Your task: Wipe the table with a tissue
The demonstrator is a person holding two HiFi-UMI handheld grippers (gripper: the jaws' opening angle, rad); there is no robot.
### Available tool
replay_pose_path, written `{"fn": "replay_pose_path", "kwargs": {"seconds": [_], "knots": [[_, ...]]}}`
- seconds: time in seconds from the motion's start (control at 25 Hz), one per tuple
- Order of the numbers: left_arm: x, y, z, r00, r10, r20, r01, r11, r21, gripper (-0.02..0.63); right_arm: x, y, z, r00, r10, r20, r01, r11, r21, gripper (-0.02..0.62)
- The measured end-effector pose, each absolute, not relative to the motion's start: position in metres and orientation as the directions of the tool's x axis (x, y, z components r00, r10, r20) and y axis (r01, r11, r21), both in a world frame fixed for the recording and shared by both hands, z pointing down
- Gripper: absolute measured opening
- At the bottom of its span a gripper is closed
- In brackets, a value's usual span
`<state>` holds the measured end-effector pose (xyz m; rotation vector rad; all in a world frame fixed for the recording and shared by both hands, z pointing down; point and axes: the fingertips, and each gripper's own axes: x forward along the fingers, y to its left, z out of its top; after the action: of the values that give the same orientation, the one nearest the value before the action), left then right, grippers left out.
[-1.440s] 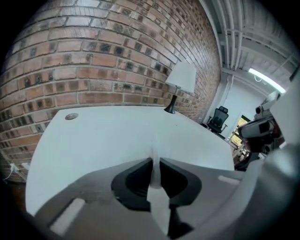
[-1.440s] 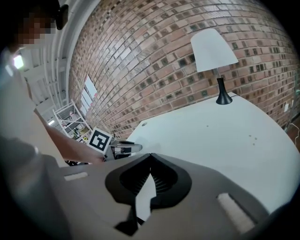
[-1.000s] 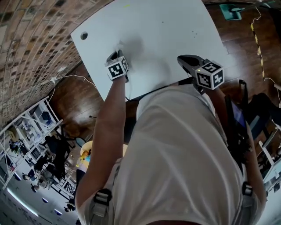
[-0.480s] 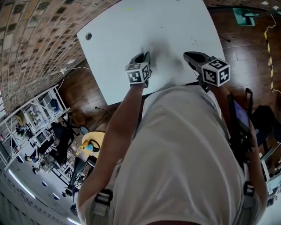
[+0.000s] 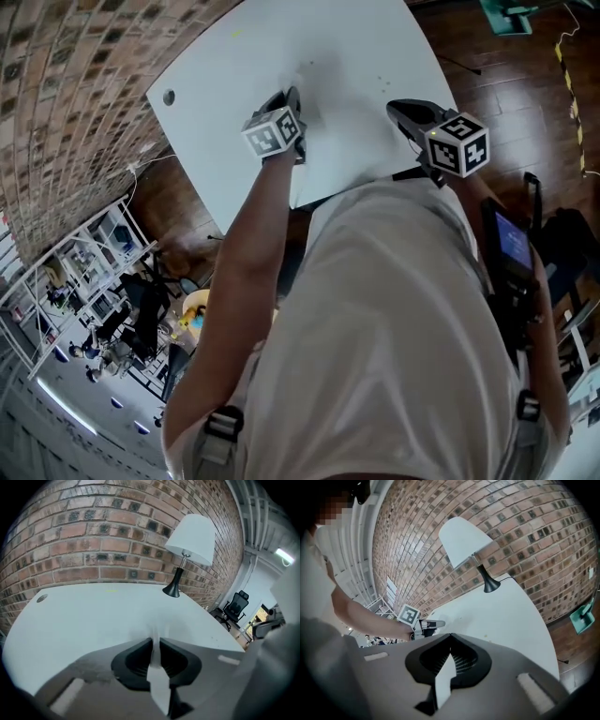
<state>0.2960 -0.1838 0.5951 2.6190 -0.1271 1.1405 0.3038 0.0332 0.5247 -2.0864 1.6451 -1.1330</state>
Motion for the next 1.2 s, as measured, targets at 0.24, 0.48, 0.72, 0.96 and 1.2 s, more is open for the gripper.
{"fn": "replay_pose_path", "kwargs": {"seconds": [0.24, 0.48, 0.72, 0.96, 1.2], "knots": [[0.345, -0.181, 0.602, 0.668, -0.031, 0.744, -0.140, -0.987, 0.085, 0.040, 0.312, 0.070, 0.530, 0.121, -0.905, 0.408, -0.657, -0.381, -0.651, 0.008], [0.373, -0.186, 0.610, 0.631, -0.102, 0.769, -0.132, -0.991, -0.024, 0.037, 0.325, 0.117, 0.539, 0.185, -0.889, 0.419, -0.603, -0.440, -0.666, 0.008], [0.368, -0.161, 0.611, 0.625, -0.115, 0.772, -0.066, -0.993, -0.094, 0.034, 0.335, 0.138, 0.540, 0.223, -0.884, 0.412, -0.572, -0.461, -0.678, 0.008], [0.352, -0.139, 0.622, 0.637, -0.092, 0.766, -0.087, -0.995, -0.047, 0.034, 0.339, 0.124, 0.534, 0.196, -0.899, 0.392, -0.595, -0.427, -0.681, 0.008], [0.339, -0.107, 0.621, 0.645, -0.073, 0.760, -0.111, -0.994, -0.001, 0.037, 0.339, 0.118, 0.531, 0.182, -0.902, 0.392, -0.596, -0.418, -0.686, 0.008]]}}
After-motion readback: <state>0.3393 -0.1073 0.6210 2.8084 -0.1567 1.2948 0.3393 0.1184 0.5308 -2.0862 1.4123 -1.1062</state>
